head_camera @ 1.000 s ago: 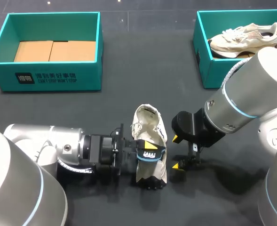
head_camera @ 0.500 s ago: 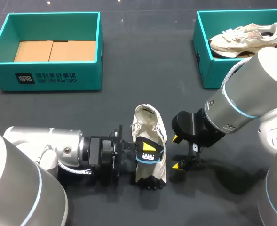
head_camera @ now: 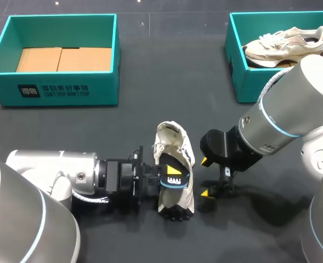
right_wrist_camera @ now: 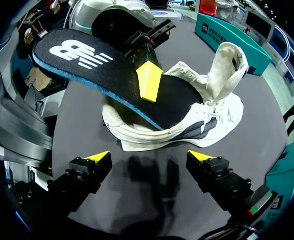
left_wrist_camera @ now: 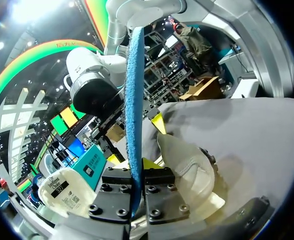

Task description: Take the shoe out of the shoebox, open the shoe tongue, remove and reinsert the insole, then place the shoe into the shoebox

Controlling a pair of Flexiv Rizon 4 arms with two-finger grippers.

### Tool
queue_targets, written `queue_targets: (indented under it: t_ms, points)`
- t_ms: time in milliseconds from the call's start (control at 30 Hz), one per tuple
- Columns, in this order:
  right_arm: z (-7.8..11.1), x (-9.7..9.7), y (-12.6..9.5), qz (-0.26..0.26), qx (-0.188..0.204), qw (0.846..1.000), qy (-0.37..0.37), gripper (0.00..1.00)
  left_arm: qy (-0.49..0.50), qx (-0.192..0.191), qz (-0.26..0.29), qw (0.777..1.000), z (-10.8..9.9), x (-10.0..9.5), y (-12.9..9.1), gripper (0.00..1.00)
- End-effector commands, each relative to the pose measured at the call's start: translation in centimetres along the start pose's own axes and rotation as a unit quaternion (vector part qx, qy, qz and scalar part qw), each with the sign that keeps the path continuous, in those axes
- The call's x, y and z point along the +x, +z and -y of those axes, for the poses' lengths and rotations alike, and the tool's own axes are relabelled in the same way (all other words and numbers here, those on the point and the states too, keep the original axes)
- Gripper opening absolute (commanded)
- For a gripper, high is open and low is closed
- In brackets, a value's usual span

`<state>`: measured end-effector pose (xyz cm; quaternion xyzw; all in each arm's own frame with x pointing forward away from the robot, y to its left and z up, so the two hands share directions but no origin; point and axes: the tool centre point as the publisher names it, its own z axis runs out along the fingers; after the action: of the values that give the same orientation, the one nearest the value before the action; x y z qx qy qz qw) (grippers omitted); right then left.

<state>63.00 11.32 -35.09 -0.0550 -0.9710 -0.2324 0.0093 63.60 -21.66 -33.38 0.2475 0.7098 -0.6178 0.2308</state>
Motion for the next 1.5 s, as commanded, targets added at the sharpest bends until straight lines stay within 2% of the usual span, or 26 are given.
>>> queue_targets:
  t_ms: [33, 367, 800, 1000, 1267, 1333, 1500]
  points:
    - [0.1, 0.2, 0.0, 0.002, -0.001, 1.0, 0.0, 1.0, 0.0, -0.005, -0.001, 1.0, -0.6, 0.1, 0.5, 0.0]
    - [0.1, 0.2, 0.0, 0.002, -0.001, 1.0, 0.0, 1.0, 0.001, -0.04, 0.002, 0.999, -2.2, 0.0, 0.2, 0.0]
    - [0.1, 0.2, 0.0, 0.002, -0.001, 1.0, 0.0, 1.0, -0.005, -0.019, -0.001, 1.0, -0.8, -0.1, 0.3, 0.0]
    - [0.1, 0.2, 0.0, 0.002, -0.001, 1.0, 0.0, 1.0, -0.002, -0.014, -0.001, 1.0, -0.3, -0.3, 0.3, 0.13]
    - [0.1, 0.2, 0.0, 0.002, -0.001, 1.0, 0.0, 1.0, 0.001, -0.008, -0.003, 1.0, 0.3, -0.7, 0.4, 0.18]
    - [0.1, 0.2, 0.0, 0.002, -0.001, 1.0, 0.0, 1.0, 0.001, -0.007, -0.003, 1.0, 0.5, -0.8, 0.5, 0.27]
    - [0.1, 0.2, 0.0, 0.002, -0.001, 1.0, 0.0, 1.0, 0.006, -0.002, -0.004, 1.0, 1.1, -1.1, 0.5, 0.25]
